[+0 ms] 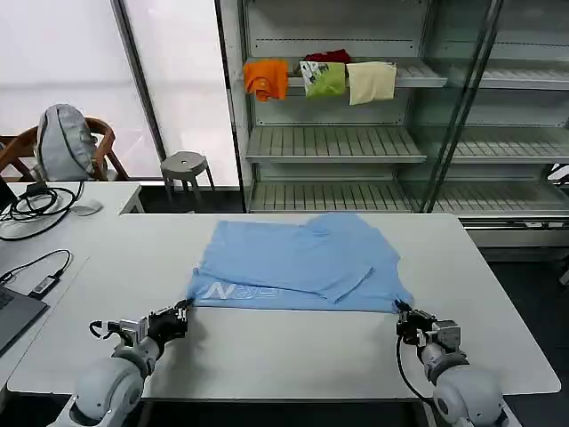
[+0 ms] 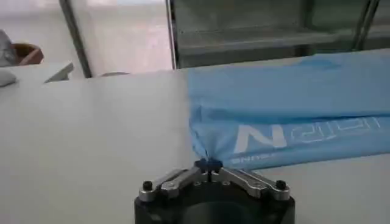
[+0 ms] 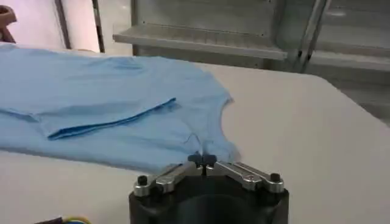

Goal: Fold and organize the clothes.

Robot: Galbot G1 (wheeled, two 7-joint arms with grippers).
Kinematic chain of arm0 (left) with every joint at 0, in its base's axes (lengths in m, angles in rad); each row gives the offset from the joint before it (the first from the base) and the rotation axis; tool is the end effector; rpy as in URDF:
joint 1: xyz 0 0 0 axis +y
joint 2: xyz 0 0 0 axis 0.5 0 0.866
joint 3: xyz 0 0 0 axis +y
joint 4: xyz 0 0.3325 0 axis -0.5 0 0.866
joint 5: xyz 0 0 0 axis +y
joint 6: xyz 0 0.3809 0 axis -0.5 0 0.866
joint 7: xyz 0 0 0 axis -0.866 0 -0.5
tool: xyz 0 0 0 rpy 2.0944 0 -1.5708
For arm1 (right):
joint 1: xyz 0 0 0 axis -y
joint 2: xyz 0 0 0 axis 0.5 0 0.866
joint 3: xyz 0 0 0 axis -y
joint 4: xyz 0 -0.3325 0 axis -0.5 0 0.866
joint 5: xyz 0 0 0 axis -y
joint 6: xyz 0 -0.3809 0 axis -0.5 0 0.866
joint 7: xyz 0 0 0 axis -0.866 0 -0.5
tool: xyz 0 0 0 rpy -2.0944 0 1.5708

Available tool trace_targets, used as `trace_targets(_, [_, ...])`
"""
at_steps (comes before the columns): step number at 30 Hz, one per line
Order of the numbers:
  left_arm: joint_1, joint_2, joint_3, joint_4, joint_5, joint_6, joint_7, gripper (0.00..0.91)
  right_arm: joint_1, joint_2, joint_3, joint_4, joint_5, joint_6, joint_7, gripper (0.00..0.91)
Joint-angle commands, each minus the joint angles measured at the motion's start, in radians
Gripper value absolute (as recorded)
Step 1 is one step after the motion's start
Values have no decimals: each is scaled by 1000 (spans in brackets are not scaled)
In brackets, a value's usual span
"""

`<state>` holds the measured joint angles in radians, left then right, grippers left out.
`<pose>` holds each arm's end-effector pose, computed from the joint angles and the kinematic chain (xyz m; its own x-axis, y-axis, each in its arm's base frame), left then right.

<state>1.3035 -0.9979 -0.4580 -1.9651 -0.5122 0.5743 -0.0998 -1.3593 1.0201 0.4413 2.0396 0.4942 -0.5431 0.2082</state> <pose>0.2966 0.0816 -0.2524 -0.8590 0.1165 0.4986 0.1737 0.9823 0.0697 0.2758 -0.0601 -0.2480 -0.8868 -0.0631 0.4577 -0.1188 0.9885 -0.0938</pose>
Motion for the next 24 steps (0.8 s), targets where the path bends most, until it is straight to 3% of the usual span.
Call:
trace_targets(1, [212, 1, -75, -174, 36, -6, 8, 0, -110, -2, 22, 93, -25, 0, 0, 0])
trace_targets(12, [496, 9, -275, -304, 46, -60, 34, 0, -395, 17, 126, 294, -138, 47, -11, 0])
trace_targets(23, [597, 3, -334, -324, 67, -65, 46, 10, -498, 42, 118, 351, -218, 81, -9, 0])
trace_targets(24, [604, 5, -340, -319, 68, -63, 46, 897, -501, 41, 120, 348, -219, 83, -9, 0])
